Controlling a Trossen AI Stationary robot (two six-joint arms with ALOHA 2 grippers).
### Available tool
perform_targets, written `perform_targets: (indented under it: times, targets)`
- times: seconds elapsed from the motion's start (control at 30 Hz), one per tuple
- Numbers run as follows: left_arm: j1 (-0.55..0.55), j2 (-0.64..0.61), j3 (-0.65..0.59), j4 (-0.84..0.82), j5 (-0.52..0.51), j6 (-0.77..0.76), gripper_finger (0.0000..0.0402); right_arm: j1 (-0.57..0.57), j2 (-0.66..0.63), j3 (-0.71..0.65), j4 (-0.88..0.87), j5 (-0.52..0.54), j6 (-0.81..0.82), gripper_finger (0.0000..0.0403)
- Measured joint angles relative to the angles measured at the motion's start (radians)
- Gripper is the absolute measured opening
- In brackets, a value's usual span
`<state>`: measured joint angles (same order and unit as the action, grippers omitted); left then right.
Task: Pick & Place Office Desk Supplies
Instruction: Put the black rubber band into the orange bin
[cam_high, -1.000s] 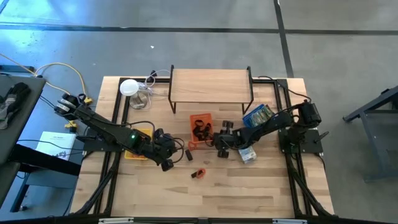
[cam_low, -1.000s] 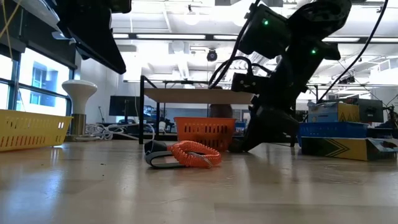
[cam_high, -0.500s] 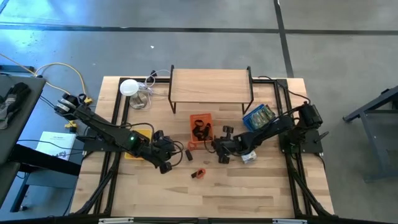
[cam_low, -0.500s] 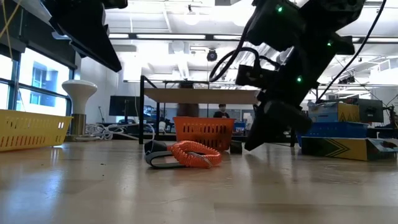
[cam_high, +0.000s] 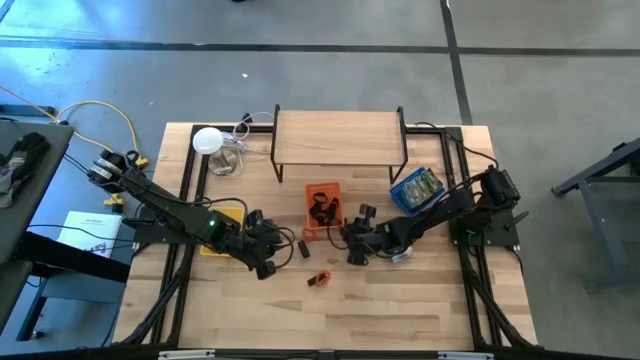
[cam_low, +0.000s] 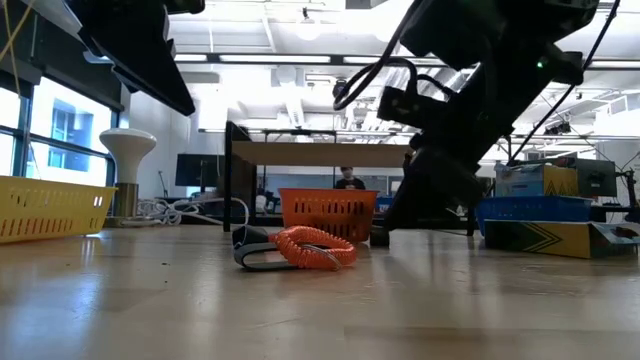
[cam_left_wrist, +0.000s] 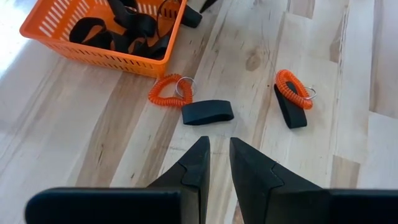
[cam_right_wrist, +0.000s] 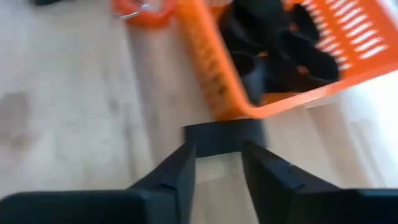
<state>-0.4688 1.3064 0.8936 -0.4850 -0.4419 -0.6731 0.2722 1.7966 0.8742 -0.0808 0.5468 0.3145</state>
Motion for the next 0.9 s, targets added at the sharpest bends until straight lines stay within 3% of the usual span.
perform_targets:
  times: [0.27, 0.4, 0.9]
  targets:
    - [-0.008, 0.000, 0.000, -0.002, 0.000, 0.015, 0.0058, 0.000, -0.001, 0.000, -0.007, 0.021, -0.002, 0.0210]
    - [-0.014, 0.000, -0.001, -0.002, 0.000, 0.019, 0.0058, -0.037, -0.001, 0.000, -0.003, -0.040, -0.003, 0.0234]
    - [-0.014, 0.000, -0.001, -0.004, 0.000, 0.019, 0.0058, -0.171, 0.003, 0.000, 0.028, -0.294, -0.031, 0.0223]
